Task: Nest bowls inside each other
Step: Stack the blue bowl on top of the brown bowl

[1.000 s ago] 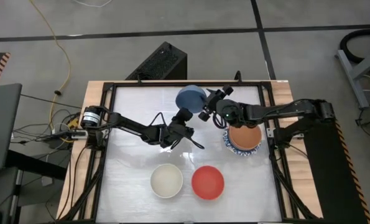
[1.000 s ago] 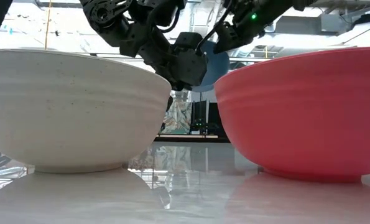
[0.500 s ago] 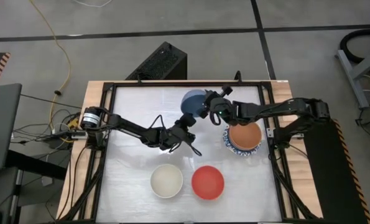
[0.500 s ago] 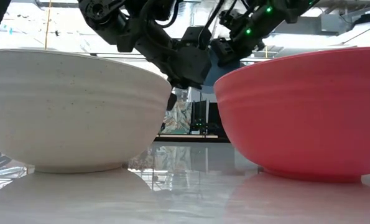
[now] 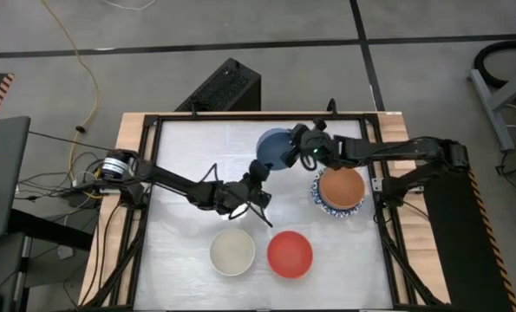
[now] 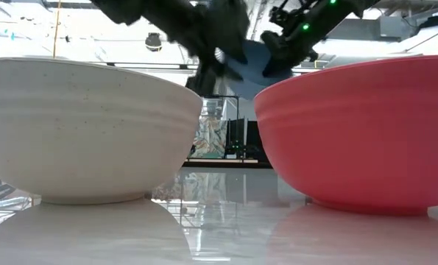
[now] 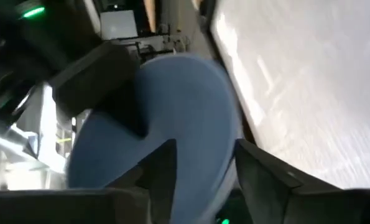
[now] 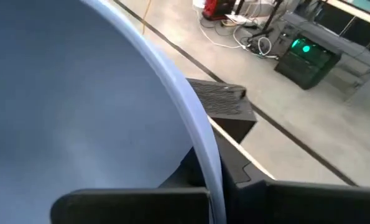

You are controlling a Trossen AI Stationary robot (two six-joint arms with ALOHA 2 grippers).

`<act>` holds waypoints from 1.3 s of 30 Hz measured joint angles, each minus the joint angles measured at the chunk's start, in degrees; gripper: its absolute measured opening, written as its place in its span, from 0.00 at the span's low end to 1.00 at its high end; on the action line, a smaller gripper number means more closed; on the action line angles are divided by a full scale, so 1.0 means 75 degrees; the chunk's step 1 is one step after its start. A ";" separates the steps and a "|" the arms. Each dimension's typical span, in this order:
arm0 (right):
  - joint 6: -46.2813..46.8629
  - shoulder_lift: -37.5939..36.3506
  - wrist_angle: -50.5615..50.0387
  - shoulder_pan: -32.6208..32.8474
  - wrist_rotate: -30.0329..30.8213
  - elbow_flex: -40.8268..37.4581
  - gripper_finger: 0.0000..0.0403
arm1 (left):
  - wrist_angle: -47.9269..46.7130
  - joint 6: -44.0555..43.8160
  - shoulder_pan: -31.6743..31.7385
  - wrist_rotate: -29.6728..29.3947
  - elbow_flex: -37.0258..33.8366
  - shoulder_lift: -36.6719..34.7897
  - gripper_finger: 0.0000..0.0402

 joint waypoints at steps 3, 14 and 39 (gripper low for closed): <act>-0.0089 -0.0590 -0.0550 -0.0445 -0.0411 -0.0026 0.03 | -0.0473 -0.0785 -0.0100 0.0244 0.0003 -0.0692 0.43; 0.1432 -0.3667 -0.4450 -0.2015 -0.1990 -0.0015 0.03 | -0.3446 -0.4550 -0.0114 0.2876 0.0003 -0.3760 0.42; 0.5344 -0.6722 -0.8010 -0.1127 -0.4258 -0.1030 0.03 | -0.5819 -0.8048 -0.0170 0.7301 0.0003 -0.6760 0.42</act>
